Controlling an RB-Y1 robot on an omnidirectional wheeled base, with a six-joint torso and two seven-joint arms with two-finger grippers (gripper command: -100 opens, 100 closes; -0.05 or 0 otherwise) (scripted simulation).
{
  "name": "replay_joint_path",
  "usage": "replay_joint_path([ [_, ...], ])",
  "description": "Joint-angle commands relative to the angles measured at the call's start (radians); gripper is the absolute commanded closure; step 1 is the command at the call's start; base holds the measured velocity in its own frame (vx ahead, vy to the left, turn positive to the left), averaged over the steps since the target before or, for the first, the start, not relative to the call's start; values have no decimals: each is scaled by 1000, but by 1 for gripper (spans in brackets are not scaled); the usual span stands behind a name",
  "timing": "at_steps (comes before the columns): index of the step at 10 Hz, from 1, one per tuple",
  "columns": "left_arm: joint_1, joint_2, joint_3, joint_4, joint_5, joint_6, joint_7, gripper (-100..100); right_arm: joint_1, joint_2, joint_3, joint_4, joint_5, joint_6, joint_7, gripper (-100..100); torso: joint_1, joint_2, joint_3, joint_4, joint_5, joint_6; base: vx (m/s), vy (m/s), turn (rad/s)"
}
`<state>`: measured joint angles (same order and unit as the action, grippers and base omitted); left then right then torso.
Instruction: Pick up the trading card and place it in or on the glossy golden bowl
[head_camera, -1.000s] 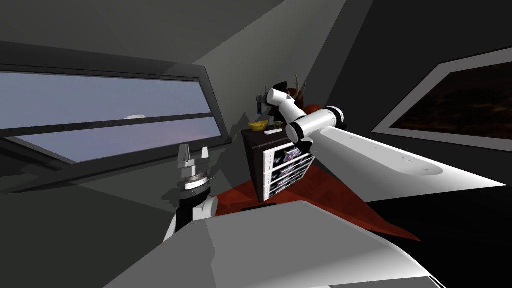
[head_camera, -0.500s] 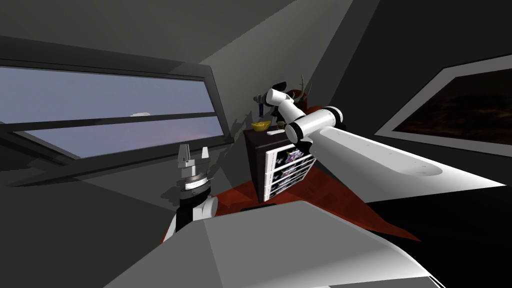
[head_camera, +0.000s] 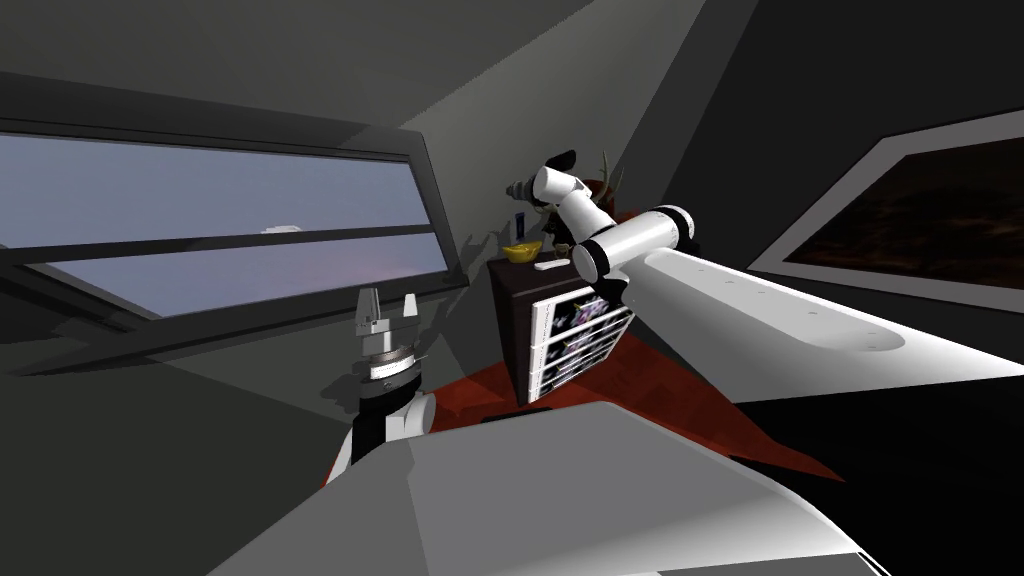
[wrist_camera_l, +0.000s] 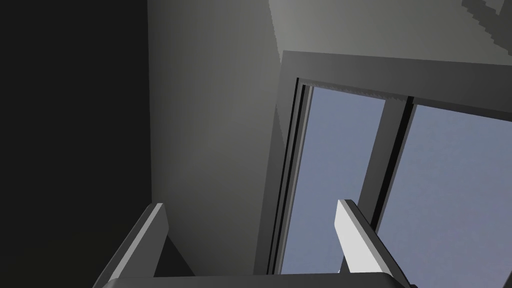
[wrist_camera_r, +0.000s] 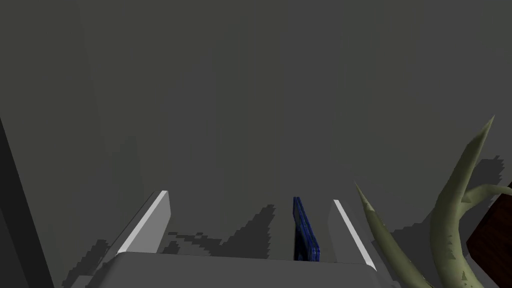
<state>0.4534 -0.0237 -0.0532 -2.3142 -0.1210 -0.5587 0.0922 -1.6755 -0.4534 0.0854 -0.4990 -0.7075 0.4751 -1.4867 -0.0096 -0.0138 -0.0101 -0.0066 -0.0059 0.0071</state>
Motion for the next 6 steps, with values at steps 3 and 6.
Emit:
replay_joint_path([
  [3, 0, 0, 0, 0, 0, 0, 0, 0, -58, -14, 17, 18, -7, 28, -8, -100, 0, 0, 0, 0, 0, 0, 2, 21, -11],
  [6, 0, 0, 0, 0, 0, 0, 0, 0, -88, -26, 30, 13, -5, 54, -23, -100, 1, 0, 0, 0, 0, 0, 5, 23, -10],
])
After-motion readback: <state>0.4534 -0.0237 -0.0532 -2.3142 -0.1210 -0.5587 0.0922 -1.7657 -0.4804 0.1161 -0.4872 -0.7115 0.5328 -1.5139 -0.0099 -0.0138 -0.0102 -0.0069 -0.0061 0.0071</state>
